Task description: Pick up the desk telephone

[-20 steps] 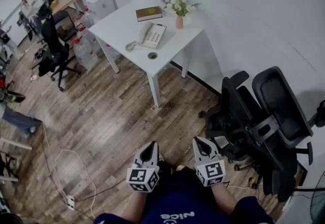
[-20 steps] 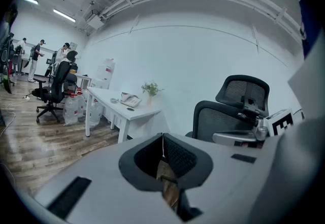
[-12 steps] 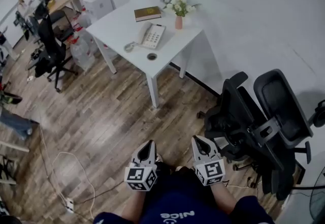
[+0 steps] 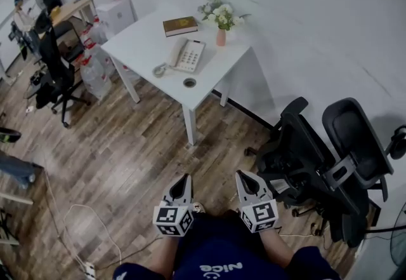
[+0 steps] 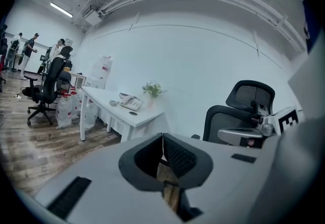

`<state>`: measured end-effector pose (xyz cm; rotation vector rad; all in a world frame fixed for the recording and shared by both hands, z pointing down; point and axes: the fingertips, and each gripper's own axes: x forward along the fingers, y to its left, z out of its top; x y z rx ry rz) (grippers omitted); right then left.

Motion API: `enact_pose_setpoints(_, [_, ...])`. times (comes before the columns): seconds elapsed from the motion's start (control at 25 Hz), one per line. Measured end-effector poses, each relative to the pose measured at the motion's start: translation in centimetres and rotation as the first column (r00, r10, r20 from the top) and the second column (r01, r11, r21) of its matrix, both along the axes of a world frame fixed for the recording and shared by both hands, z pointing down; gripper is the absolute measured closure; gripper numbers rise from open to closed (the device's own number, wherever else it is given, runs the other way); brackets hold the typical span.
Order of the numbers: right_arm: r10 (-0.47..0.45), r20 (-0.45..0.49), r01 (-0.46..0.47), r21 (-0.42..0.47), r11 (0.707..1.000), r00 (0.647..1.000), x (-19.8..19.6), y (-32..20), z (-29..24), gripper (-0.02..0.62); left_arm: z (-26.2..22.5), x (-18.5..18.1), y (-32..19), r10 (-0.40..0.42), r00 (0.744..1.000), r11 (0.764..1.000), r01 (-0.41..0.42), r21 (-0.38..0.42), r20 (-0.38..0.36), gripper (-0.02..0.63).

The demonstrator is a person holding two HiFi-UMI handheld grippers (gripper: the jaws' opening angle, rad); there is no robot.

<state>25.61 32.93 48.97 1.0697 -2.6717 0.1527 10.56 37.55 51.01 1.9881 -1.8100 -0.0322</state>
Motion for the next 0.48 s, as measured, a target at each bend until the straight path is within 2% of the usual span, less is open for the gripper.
enact_pose_setpoints(0.28, [-0.001, -0.015, 0.000, -0.040, 0.999, 1.000, -1.7, -0.3, 1.0, 0.572, 0.8, -2.1, -1.1, -0.007, 1.000, 1.000, 0.007, -0.026, -0.017, 0.586])
enact_pose_setpoints(0.48, [-0.011, -0.003, 0.010, -0.055, 0.998, 1.000, -2.5, -3.0, 1.4, 0.572, 0.7, -3.1, -3.3, -0.021, 1.000, 0.999, 0.020, -0.032, -0.009, 0.586])
